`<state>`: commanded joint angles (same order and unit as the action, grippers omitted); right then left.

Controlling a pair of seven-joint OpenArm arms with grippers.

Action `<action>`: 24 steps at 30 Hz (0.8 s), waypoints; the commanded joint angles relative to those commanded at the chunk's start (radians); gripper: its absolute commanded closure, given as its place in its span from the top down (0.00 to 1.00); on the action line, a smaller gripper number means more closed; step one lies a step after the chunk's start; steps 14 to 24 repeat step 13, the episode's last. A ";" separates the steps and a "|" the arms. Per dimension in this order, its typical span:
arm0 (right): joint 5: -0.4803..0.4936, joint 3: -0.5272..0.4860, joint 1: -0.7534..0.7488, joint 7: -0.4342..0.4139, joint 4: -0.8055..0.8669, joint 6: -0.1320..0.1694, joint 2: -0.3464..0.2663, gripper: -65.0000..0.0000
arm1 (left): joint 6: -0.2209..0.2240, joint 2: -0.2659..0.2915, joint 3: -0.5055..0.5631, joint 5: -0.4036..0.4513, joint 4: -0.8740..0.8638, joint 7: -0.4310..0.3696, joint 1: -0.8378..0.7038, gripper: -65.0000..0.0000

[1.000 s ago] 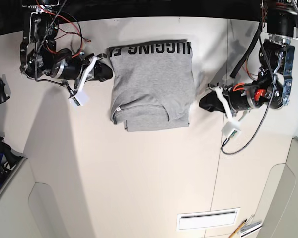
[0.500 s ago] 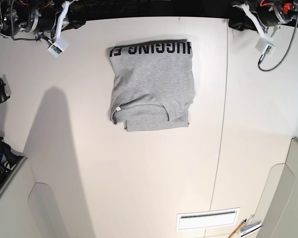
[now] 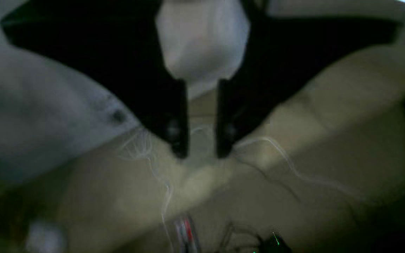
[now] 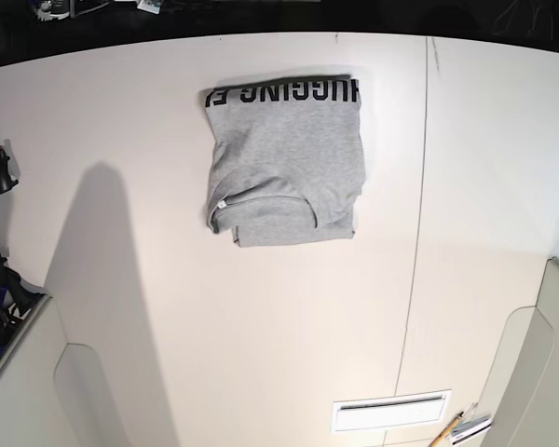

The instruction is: Fold the T-shirt properly

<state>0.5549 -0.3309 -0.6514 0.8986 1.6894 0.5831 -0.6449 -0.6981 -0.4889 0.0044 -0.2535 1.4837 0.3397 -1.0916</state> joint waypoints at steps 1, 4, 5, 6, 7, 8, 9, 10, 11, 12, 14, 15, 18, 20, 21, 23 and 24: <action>-0.041 -0.038 0.000 -0.053 -0.047 0.000 0.000 0.00 | 0.000 -0.008 0.035 0.032 -0.093 -0.085 0.037 0.43; -0.195 -0.145 0.016 -0.208 -0.188 0.000 -0.001 0.00 | 0.000 -0.004 0.124 0.022 -0.368 -0.188 0.184 0.47; -0.235 -0.172 0.030 -0.255 -0.233 0.000 0.000 0.00 | 0.000 0.000 0.157 -0.003 -0.447 -0.195 0.240 0.47; -0.264 -0.196 0.046 -0.294 -0.277 0.000 0.000 0.00 | 0.000 0.010 0.189 -0.021 -0.515 -0.194 0.292 0.47; -0.274 -0.217 0.062 -0.324 -0.319 -0.003 0.000 0.00 | 0.000 0.022 0.221 -0.020 -0.573 -0.194 0.340 0.47; -0.284 -0.233 0.082 -0.350 -0.360 -0.003 0.002 0.00 | 0.000 0.036 0.251 -0.020 -0.623 -0.194 0.384 0.47; -0.301 -0.243 0.108 -0.353 -0.397 -0.003 0.011 0.00 | 0.000 0.055 0.275 -0.020 -0.663 -0.194 0.425 0.47; -0.314 -0.249 0.135 -0.353 -0.433 -0.003 0.021 0.00 | 0.000 0.075 0.295 -0.020 -0.698 -0.194 0.461 0.47; -0.316 -0.252 0.165 -0.353 -0.465 -0.003 0.032 0.00 | 0.000 0.095 0.312 -0.020 -0.727 -0.194 0.495 0.47; -0.315 -0.252 0.195 -0.353 -0.494 -0.003 0.043 0.00 | 0.000 0.115 0.324 -0.020 -0.752 -0.194 0.527 0.47; -0.315 -0.252 0.226 -0.353 -0.521 -0.003 0.054 0.00 | 0.000 0.136 0.334 -0.020 -0.774 -0.194 0.555 0.47; -0.315 -0.252 0.226 -0.353 -0.521 -0.003 0.054 0.00 | 0.000 0.136 0.334 -0.020 -0.774 -0.194 0.555 0.47; -0.315 -0.252 0.226 -0.353 -0.521 -0.003 0.054 0.00 | 0.000 0.136 0.334 -0.020 -0.774 -0.194 0.555 0.47; -0.315 -0.252 0.226 -0.353 -0.521 -0.003 0.054 0.00 | 0.000 0.136 0.334 -0.020 -0.774 -0.194 0.555 0.47; -0.315 -0.252 0.226 -0.353 -0.521 -0.003 0.054 0.00 | 0.000 0.136 0.334 -0.020 -0.774 -0.194 0.555 0.47; -0.315 -0.252 0.226 -0.353 -0.521 -0.003 0.054 0.00 | 0.000 0.136 0.334 -0.020 -0.774 -0.194 0.555 0.47; -0.315 -0.252 0.226 -0.353 -0.521 -0.003 0.054 0.00 | 0.000 0.136 0.334 -0.020 -0.774 -0.194 0.555 0.47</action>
